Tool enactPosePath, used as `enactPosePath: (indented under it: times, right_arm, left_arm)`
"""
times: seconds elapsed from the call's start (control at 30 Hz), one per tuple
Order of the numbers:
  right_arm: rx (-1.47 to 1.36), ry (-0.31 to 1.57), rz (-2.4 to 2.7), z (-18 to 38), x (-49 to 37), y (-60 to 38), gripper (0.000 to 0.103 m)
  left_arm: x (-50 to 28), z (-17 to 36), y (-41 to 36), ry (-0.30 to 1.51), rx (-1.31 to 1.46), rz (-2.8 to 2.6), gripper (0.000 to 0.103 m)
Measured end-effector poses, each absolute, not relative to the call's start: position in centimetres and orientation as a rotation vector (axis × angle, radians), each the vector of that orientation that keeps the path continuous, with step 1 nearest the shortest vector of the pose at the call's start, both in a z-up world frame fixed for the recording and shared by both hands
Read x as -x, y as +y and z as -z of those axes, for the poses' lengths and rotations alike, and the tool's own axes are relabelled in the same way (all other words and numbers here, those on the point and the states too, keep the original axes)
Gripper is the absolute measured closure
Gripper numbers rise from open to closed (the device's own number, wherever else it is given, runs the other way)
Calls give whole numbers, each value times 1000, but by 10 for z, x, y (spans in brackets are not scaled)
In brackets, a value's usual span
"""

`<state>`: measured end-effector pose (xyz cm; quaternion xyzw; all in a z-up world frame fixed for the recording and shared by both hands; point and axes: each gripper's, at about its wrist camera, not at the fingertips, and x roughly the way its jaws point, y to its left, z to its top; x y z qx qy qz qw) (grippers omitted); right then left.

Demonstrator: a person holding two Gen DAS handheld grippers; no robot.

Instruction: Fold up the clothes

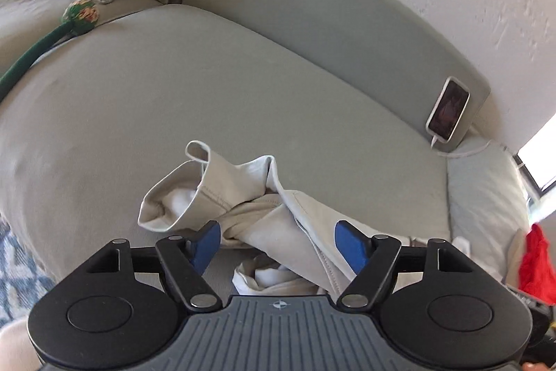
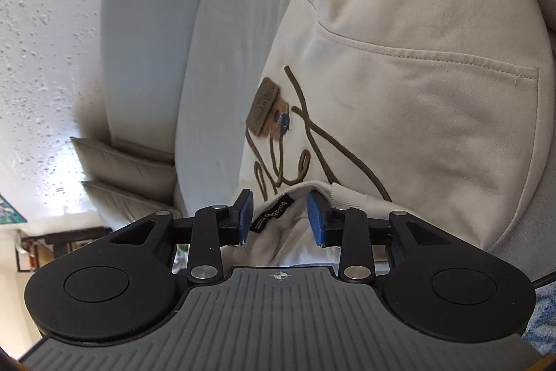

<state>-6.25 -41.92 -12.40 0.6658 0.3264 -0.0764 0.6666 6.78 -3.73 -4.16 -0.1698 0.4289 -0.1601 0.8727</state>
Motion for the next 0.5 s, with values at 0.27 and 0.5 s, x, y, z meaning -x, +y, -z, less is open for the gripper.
enactPosePath:
  times: [0.27,0.5]
  right_arm:
    - [-1312,767,74,100,83,-409,56]
    - [-1342,738,69,113,109,-421,56]
  left_arm:
    - [-67,61,-15,907,722,325,64]
    - [-88,83,-25,961,938,329,69]
